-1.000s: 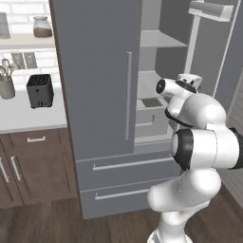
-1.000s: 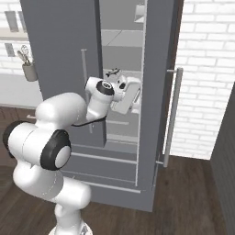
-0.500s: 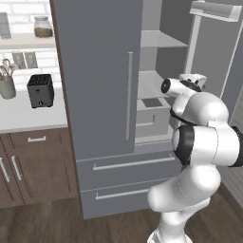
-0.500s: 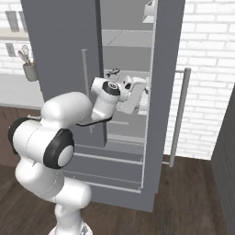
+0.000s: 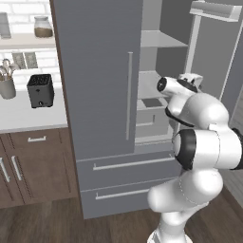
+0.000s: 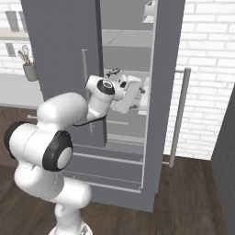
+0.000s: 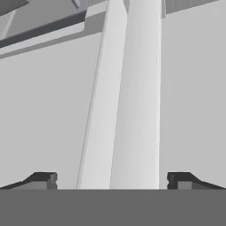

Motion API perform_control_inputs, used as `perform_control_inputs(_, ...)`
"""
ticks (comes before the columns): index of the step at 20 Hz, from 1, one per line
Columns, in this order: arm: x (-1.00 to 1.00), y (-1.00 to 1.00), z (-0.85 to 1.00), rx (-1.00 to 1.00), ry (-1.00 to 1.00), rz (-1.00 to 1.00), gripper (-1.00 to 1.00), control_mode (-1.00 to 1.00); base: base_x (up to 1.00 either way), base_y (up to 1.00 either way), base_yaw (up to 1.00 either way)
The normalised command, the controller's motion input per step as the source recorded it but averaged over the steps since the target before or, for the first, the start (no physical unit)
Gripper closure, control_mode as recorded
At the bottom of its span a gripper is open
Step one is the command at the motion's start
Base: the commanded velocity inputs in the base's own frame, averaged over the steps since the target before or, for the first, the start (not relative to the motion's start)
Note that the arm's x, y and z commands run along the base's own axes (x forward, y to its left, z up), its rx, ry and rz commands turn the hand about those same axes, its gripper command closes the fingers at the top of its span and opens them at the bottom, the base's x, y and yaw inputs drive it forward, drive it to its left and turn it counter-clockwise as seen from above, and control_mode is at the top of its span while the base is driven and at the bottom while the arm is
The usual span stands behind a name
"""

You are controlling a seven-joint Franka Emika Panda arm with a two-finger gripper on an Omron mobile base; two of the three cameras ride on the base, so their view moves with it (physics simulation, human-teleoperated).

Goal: Take the strawberry from the fridge and place it on top of the pancake, located on the dining counter.

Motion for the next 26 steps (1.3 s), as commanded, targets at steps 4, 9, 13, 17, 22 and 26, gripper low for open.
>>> perform_control_inputs(4, -0.23, 0.59, 0.01, 0.0, 0.08, 0.0, -1.0, -1.0, 0.0, 0.0, 0.0)
perform_control_inputs(9, -0.27, 0.69, 0.0, 0.01, 0.01, 0.0, -1.0, -1.0, 0.0, 0.0, 0.0)
perform_control_inputs(13, -0.13, 0.74, -0.07, 0.21, -0.05, -0.01, -1.0, -1.0, 0.0, 0.0, 0.0)
perform_control_inputs(17, -0.01, 0.79, -0.36, 0.33, -0.06, -0.03, -1.0, -1.0, 0.0, 0.0, 0.0)
perform_control_inputs(22, 0.0, 0.54, -0.48, 0.55, -0.02, -0.13, -1.0, -1.0, 0.0, 0.0, 0.0)
perform_control_inputs(26, 0.0, 0.27, -0.28, 0.73, 0.0, -0.18, -1.0, -1.0, 0.0, 0.0, 0.0)
